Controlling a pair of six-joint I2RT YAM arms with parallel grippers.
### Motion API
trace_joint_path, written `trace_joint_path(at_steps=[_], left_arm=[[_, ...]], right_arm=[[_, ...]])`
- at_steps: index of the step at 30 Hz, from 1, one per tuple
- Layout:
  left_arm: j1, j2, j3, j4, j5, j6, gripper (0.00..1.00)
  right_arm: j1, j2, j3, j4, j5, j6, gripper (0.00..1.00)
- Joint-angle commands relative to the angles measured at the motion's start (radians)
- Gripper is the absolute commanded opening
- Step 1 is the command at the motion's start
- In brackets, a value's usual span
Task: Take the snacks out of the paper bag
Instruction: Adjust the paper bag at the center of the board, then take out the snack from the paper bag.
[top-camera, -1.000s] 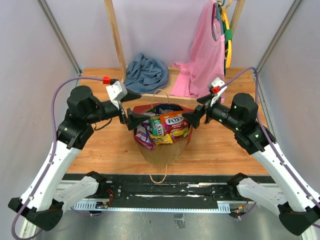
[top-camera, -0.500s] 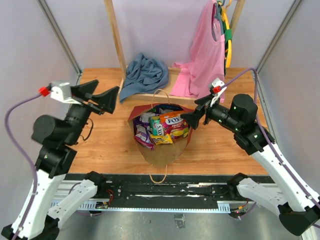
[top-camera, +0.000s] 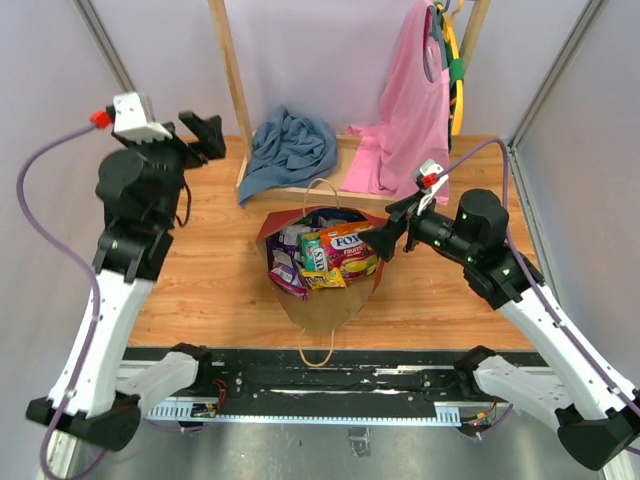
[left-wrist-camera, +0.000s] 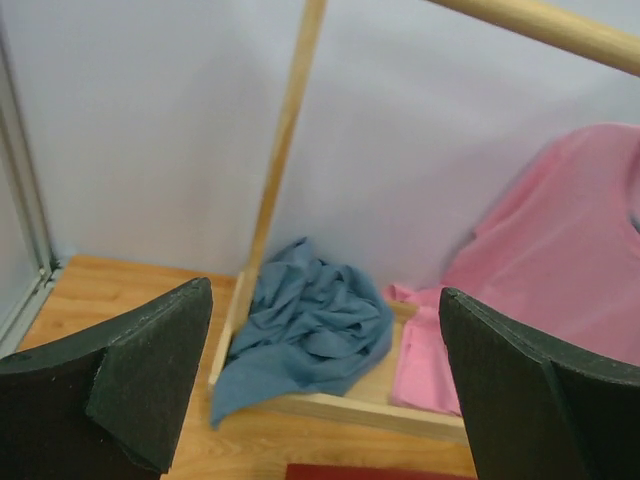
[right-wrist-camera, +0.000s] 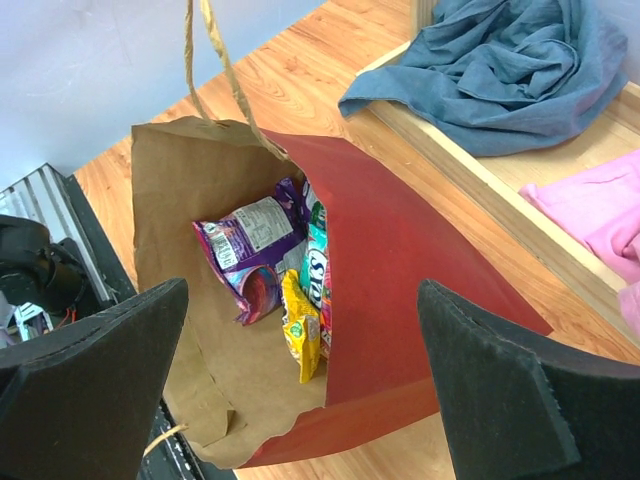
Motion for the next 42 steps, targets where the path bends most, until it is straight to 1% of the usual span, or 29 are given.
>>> trace_joint_path(at_steps=[1,2,3,4,6,8,10,12,14,16,19,20,21,22,23,24,25,29,32,33,35,37,39,42], left_arm=[[0.245,0.173,0.103,-0.018,0.171,-0.076,1.00],[0.306,0.209,0.103,0.002,0.246,-0.117,1.00],[0.334,0.242,0.098,0.026,0.276,-0.146,1.00],[0.341,0.273,0.102,0.043,0.269,-0.153,1.00],[0.341,0.341,0.130,0.053,0.224,-0.150,0.99],[0.341,0.382,0.118,0.093,0.146,-0.154,0.99],[0.341,0.418,0.070,0.151,0.062,-0.152,0.99],[0.345,0.457,0.012,0.202,-0.015,-0.166,0.98],[0.352,0.496,-0.045,0.256,-0.041,-0.191,0.98],[0.366,0.527,-0.074,0.283,-0.008,-0.264,1.00],[0.367,0.557,-0.108,0.352,0.010,-0.276,1.00],[0.373,0.593,-0.068,0.300,0.014,-0.268,1.00],[0.389,0.647,0.009,0.164,0.006,-0.300,0.99],[0.407,0.674,0.059,0.093,0.029,-0.310,0.97],[0.402,0.663,0.044,0.121,0.051,-0.281,0.96],[0.399,0.634,0.006,0.179,0.042,-0.275,0.96],[0.406,0.610,-0.024,0.206,0.050,-0.287,0.97],[0.411,0.593,-0.044,0.216,0.102,-0.284,0.97],[0.411,0.529,-0.148,0.328,0.163,-0.288,0.96],[0.411,0.517,-0.163,0.338,0.182,-0.279,0.97],[0.409,0.498,-0.163,0.298,0.206,-0.288,0.97],[0.409,0.464,-0.173,0.280,0.240,-0.336,0.97],[0.409,0.426,-0.192,0.276,0.277,-0.418,0.98],[0.408,0.362,-0.226,0.286,0.357,-0.526,0.98]], right_arm=[[0.014,-0.030,-0.005,0.046,-0.049,0.029,0.99],[0.019,-0.037,-0.004,0.039,-0.044,0.032,0.99],[0.029,-0.045,0.001,0.022,-0.026,0.034,0.99],[0.042,-0.052,0.009,-0.008,0.002,0.035,1.00],[0.079,-0.080,0.021,-0.077,0.065,0.034,0.96],[0.133,-0.137,0.006,-0.105,0.137,0.034,0.91],[0.202,-0.203,-0.019,-0.116,0.206,0.028,0.87],[0.276,-0.225,-0.039,-0.120,0.252,0.010,0.83],[0.341,-0.223,-0.053,-0.115,0.276,-0.007,0.81],[0.407,-0.203,-0.062,-0.108,0.306,-0.033,0.80],[0.553,-0.159,-0.044,-0.131,0.385,-0.076,0.79],[0.596,-0.144,-0.038,-0.135,0.409,-0.088,0.79],[0.635,-0.127,-0.033,-0.139,0.442,-0.097,0.79],[0.666,-0.104,-0.025,-0.151,0.466,-0.104,0.79],[0.694,-0.079,-0.020,-0.159,0.487,-0.111,0.79],[0.712,-0.048,-0.020,-0.163,0.503,-0.114,0.79],[0.719,-0.018,-0.019,-0.166,0.508,-0.114,0.79],[0.720,0.130,0.003,-0.189,0.533,-0.095,0.76],[0.712,0.202,0.022,-0.198,0.585,-0.099,0.70],[0.696,0.215,0.028,-0.201,0.584,-0.093,0.67],[0.648,0.243,0.043,-0.208,0.542,-0.076,0.64],[0.597,0.283,0.057,-0.222,0.504,-0.059,0.61],[0.552,0.326,0.069,-0.238,0.477,-0.048,0.58],[0.499,0.377,0.072,-0.243,0.464,-0.040,0.56]])
